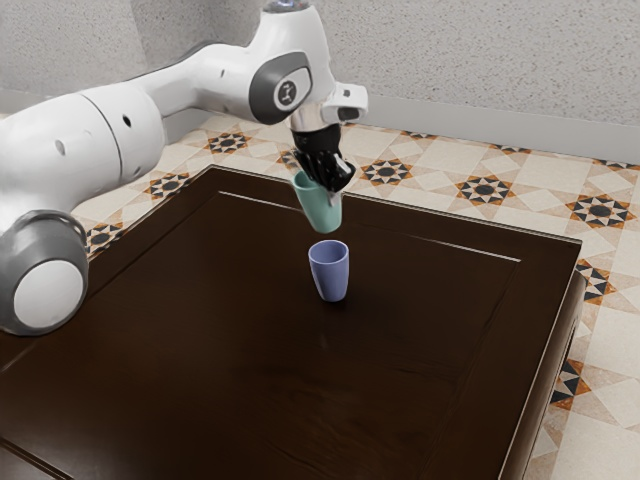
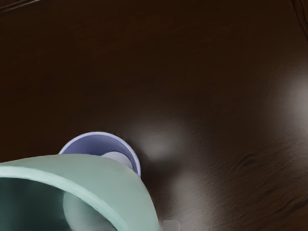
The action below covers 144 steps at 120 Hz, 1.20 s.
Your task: Place the left cup onto the right cup
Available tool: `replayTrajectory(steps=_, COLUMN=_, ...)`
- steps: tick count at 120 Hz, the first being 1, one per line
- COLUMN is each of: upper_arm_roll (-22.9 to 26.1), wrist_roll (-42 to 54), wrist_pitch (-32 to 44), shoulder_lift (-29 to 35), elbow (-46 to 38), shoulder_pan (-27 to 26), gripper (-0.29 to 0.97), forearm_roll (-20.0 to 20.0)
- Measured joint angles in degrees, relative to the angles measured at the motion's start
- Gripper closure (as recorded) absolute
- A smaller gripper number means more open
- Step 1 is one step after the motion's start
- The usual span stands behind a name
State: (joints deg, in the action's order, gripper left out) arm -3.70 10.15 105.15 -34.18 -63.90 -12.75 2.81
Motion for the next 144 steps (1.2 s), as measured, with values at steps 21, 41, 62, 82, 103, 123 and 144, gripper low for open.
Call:
replayTrajectory(steps=21, upper_arm_roll=-0.3, wrist_roll=-0.1, wrist_pitch=0.7, shoulder_lift=-4.4, elbow=2.8, shoulder_pan=0.0, gripper=0.78, forearm_roll=0.2)
replayTrajectory(steps=41, upper_arm_roll=-1.0, wrist_roll=-0.2, wrist_pitch=1.6, shoulder_lift=-6.3, elbow=3.0, shoulder_pan=0.3, gripper=0.78, forearm_roll=0.2)
replayTrajectory(steps=62, upper_arm_roll=-1.3, wrist_roll=-0.3, wrist_pitch=2.4, shoulder_lift=-7.4, elbow=2.9, shoulder_pan=0.4, gripper=0.78, forearm_roll=0.2)
replayTrajectory(steps=82, upper_arm_roll=-1.3, wrist_roll=-0.3, wrist_pitch=2.8, shoulder_lift=-8.2, elbow=2.8, shoulder_pan=0.4, gripper=0.78, forearm_roll=0.3)
replayTrajectory(steps=103, upper_arm_roll=-1.3, wrist_roll=-0.4, wrist_pitch=2.9, shoulder_lift=-9.1, elbow=2.5, shoulder_pan=0.4, gripper=0.79, forearm_roll=0.3)
replayTrajectory(steps=123, upper_arm_roll=-1.3, wrist_roll=-0.3, wrist_pitch=3.0, shoulder_lift=-9.3, elbow=2.3, shoulder_pan=0.4, gripper=0.46, forearm_roll=0.6)
replayTrajectory(steps=144, upper_arm_roll=-1.4, wrist_roll=-0.2, wrist_pitch=2.8, shoulder_lift=-8.9, elbow=2.4, shoulder_pan=0.4, gripper=0.20, forearm_roll=0.7)
